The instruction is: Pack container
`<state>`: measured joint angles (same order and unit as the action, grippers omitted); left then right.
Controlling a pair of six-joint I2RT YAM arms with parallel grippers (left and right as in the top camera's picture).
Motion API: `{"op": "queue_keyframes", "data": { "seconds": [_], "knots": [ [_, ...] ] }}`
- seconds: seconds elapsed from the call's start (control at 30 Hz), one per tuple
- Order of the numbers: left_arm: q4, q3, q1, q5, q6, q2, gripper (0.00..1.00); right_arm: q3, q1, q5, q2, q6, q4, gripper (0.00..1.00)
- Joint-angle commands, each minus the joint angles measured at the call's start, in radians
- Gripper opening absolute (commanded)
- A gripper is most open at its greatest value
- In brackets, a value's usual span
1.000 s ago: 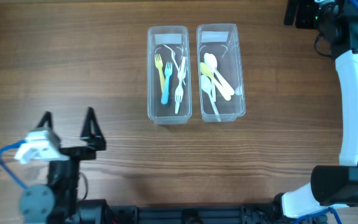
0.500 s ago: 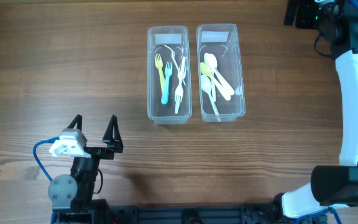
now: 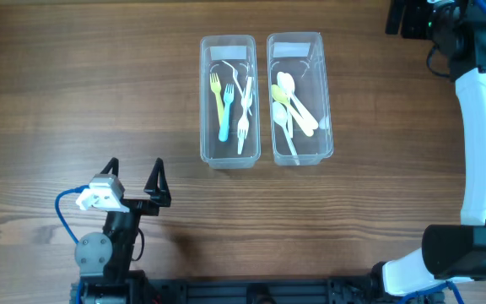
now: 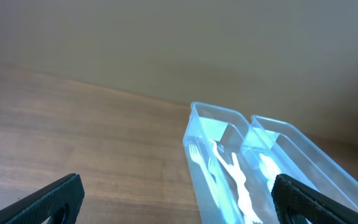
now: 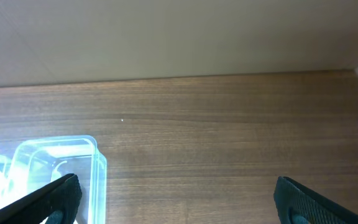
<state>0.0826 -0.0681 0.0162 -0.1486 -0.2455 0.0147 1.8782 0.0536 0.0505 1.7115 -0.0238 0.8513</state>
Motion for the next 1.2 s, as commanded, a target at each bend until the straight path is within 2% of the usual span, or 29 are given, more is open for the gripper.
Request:
{"op": "queue_keyframes", "data": {
  "seconds": [0.0, 1.0, 1.17],
  "knots": [
    [-0.006, 0.046, 0.008, -0.019, -0.01, -0.012, 1.0, -0.002, 0.003, 0.017, 0.007, -0.002, -0.005, 1.0],
    [-0.019, 0.06, 0.008, -0.015, -0.009, -0.012, 1.0, -0.008, 0.003, 0.017, 0.01, -0.002, 0.003, 1.0],
    [-0.019, 0.06, 0.008, -0.015, -0.009, -0.012, 1.0, -0.008, 0.003, 0.017, -0.154, -0.002, 0.003, 0.99]
  ]
}}
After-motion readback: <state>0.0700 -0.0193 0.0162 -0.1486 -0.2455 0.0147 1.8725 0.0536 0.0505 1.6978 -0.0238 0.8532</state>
